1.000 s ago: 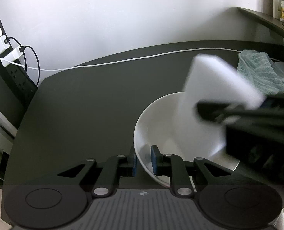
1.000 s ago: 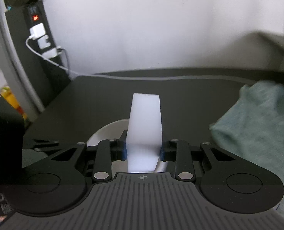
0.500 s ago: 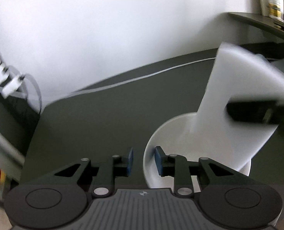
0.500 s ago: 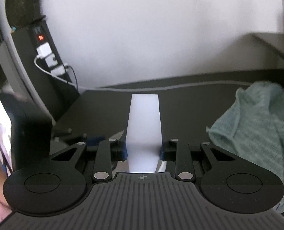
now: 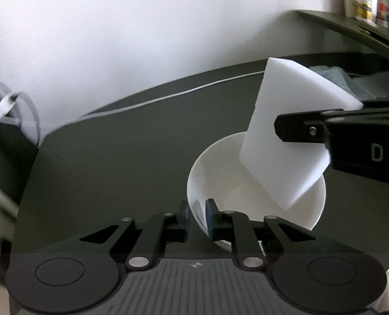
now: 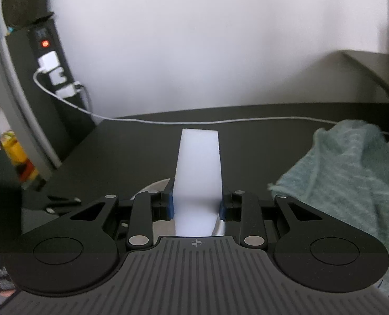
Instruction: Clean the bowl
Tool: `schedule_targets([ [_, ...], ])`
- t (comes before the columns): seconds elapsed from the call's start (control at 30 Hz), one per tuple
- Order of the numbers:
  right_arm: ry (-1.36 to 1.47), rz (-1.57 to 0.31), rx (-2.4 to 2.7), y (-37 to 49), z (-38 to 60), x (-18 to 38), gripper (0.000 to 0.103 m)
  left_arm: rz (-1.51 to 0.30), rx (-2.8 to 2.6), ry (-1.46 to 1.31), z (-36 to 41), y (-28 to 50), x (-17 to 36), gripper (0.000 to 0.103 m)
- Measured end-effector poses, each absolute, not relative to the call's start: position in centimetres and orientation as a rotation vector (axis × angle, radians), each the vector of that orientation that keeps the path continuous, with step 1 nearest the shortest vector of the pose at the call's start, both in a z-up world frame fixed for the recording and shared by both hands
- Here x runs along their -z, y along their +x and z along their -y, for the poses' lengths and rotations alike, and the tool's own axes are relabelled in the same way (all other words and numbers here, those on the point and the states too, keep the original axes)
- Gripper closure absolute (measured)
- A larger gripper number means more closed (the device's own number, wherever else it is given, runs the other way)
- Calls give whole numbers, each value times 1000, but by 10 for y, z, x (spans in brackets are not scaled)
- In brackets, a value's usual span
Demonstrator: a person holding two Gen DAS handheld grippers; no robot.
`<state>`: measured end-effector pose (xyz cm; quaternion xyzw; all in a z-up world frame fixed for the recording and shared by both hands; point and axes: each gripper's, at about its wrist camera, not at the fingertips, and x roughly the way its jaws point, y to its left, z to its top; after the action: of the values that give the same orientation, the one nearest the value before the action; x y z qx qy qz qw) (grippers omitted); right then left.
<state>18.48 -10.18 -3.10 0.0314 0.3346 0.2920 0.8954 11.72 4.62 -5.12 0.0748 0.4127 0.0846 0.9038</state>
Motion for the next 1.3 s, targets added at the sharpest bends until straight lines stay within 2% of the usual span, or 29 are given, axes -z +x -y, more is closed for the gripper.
schedule_targets([
  [0.2,60,-759,-633,181,88,52,71,-849,-199,143,-42,112,53,88],
  [0.3,-5,-699,-547,174,93,43,72,-852,-205,140,-40,112,53,88],
  [0.5,55,-600,-516,164,121,12,72,-852,-202,142,-36,107,52,88],
  [0.73,96,-754,-619,188,92,48,72,-859,-201,134,-36,106,54,86],
  [0.83,91,-764,-628,189,85,57,72,-862,-210,136,-34,106,54,85],
  [0.93,39,-722,-583,182,90,47,72,-864,-209,132,-35,106,54,85],
  [1.1,106,-618,-545,169,120,14,72,-863,-212,136,-39,107,55,85],
  [1.2,182,-627,-607,167,128,6,72,-850,-218,173,-39,111,54,79],
  [1.23,196,-643,-623,168,125,10,72,-843,-219,191,-40,113,53,75],
  [1.3,198,-666,-633,171,120,16,72,-828,-213,229,-39,117,52,73],
])
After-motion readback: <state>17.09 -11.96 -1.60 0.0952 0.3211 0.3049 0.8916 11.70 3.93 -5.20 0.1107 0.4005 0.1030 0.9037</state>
